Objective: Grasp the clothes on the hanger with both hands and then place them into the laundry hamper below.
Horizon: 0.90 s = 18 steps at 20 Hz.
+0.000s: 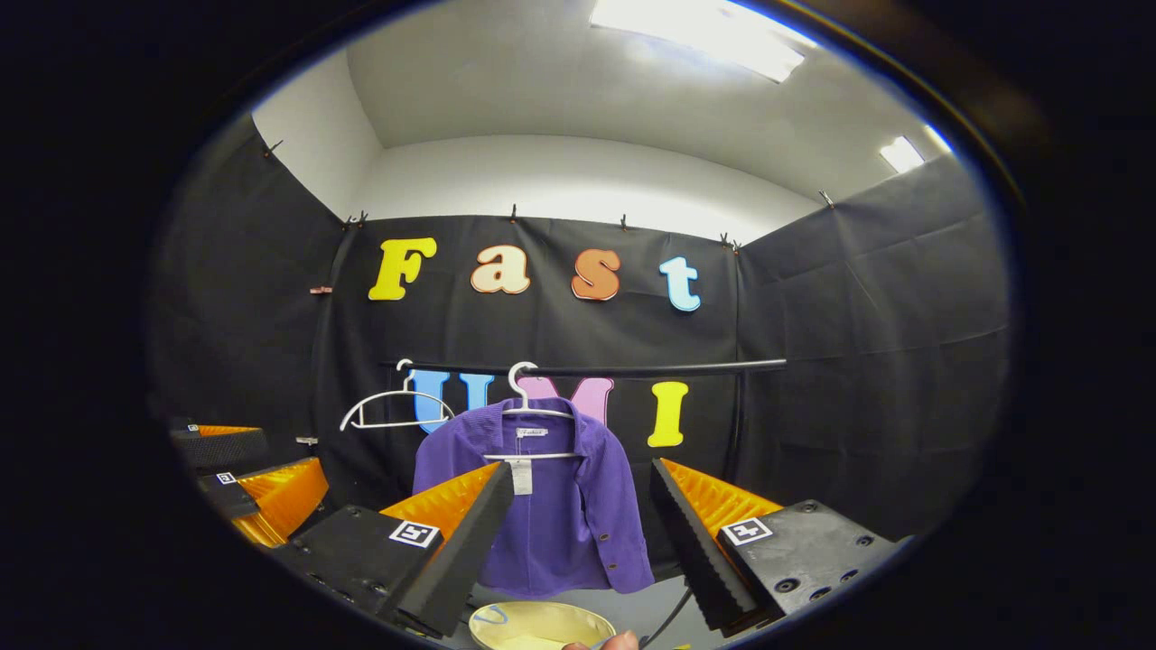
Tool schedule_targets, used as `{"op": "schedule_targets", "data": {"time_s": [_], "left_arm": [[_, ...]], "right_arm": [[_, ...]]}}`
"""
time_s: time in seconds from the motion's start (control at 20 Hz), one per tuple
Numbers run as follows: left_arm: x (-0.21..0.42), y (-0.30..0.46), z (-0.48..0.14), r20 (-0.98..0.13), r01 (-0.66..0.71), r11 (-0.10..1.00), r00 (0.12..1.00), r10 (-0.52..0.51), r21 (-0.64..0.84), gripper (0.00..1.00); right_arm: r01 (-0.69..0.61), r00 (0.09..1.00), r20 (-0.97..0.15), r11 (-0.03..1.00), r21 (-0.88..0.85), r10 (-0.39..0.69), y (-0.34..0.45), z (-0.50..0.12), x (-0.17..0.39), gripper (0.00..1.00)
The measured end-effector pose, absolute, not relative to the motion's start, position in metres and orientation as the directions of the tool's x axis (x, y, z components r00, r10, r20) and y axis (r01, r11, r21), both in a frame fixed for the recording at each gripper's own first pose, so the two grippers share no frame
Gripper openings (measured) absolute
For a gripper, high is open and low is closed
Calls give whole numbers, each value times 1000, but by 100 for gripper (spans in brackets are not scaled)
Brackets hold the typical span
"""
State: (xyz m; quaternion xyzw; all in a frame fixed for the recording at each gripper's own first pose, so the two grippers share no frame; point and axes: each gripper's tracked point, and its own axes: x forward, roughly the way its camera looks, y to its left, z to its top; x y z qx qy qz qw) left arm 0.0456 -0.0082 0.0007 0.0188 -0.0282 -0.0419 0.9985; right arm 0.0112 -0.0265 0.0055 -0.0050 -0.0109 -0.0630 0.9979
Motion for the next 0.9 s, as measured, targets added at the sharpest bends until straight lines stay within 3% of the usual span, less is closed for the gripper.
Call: {"op": "schedule_targets", "data": {"time_s": [0.3,0.9], "left_arm": [[97,-33,-14,36,89,994,995,-91,56,96],[218,-46,-66,-12,-110,991,994,111,80,97]], "right_arm": [[107,994,20,994,12,-107,-52,-17,72,97],[16,1000,-18,998,57,-15,-82,-130,265,98]]}}
